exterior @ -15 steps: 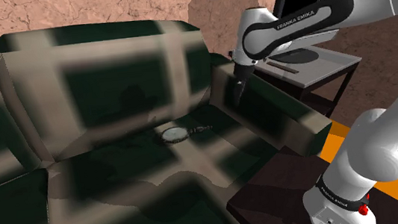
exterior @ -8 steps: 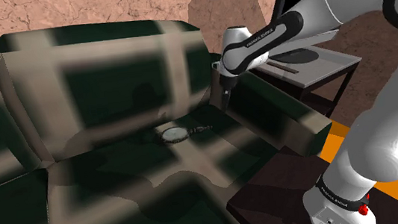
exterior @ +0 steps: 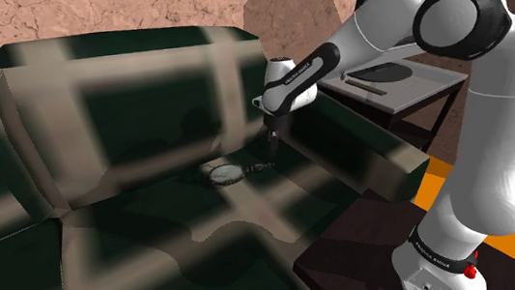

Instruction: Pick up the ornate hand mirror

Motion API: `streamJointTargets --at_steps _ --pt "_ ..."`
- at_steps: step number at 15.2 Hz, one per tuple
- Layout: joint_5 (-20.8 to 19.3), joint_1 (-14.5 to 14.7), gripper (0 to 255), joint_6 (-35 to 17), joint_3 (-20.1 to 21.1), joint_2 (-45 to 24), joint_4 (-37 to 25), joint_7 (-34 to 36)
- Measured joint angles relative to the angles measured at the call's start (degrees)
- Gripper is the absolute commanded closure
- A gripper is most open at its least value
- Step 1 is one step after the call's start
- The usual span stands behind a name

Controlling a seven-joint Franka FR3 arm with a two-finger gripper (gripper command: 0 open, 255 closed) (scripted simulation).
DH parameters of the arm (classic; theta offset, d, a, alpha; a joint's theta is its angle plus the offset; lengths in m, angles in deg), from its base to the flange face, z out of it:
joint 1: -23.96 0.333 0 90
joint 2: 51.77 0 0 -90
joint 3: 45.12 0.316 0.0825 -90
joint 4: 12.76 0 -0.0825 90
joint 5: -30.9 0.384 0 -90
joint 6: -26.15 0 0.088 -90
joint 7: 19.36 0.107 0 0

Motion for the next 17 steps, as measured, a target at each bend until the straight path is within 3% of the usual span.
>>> streamJointTargets --at_steps 9,17 --pt "-0.6 -0.8 0 -3.4 3.5 -18.5 -15.9 -10.1" --pt "-0.6 -1.0 0 -7.0 3.9 -23.9 -17.8 -10.9"
